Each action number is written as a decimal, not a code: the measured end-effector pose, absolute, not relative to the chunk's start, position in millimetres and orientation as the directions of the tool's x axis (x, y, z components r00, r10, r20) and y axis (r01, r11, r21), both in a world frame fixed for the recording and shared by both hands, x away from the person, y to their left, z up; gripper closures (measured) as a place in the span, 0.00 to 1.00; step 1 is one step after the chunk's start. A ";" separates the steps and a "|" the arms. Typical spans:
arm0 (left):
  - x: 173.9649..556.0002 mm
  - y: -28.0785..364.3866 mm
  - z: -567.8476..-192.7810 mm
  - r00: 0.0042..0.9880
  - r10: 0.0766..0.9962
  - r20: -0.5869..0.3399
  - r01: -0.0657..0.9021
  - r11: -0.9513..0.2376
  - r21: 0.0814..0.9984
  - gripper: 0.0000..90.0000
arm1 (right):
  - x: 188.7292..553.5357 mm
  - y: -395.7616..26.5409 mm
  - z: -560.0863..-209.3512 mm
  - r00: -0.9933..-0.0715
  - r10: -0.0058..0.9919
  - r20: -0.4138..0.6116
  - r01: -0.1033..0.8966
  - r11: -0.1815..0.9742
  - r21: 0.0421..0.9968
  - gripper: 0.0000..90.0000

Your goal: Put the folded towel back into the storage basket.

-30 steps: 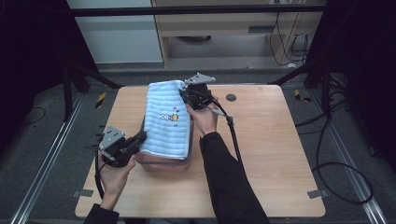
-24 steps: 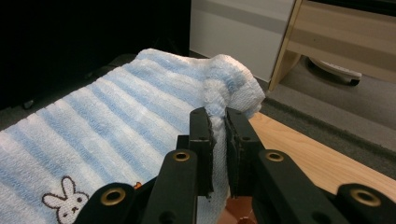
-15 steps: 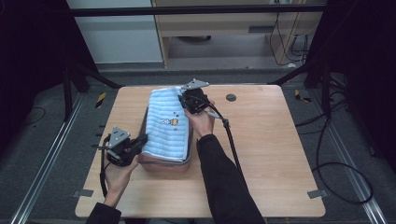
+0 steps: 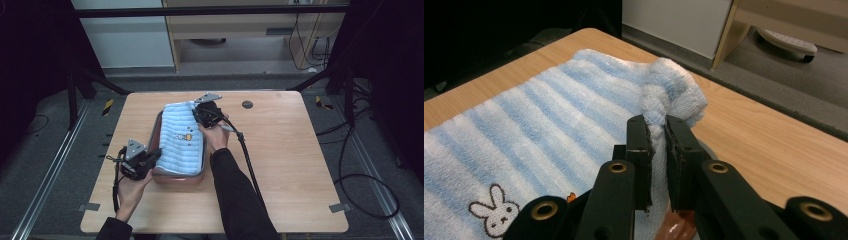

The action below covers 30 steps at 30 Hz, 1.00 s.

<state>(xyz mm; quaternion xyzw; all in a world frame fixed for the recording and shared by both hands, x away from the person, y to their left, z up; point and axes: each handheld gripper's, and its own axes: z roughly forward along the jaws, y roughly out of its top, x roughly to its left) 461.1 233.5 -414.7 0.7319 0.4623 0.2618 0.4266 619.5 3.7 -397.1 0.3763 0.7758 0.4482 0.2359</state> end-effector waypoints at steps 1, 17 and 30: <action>461.7 234.1 -417.2 0.433 0.901 -0.012 0.460 -0.210 0.863 0.97 | 619.5 4.6 -401.2 -0.606 0.795 -0.023 0.381 0.315 0.869 0.91; 462.4 230.8 -431.0 0.422 0.907 0.001 0.510 -0.239 0.826 0.96 | 617.4 4.0 -420.7 -0.610 0.792 -0.024 0.425 0.353 0.833 0.88; 459.9 233.7 -425.2 0.407 0.914 0.000 0.489 -0.218 0.845 0.83 | 605.7 -3.8 -415.4 -0.612 0.790 -0.028 0.415 0.351 0.839 0.65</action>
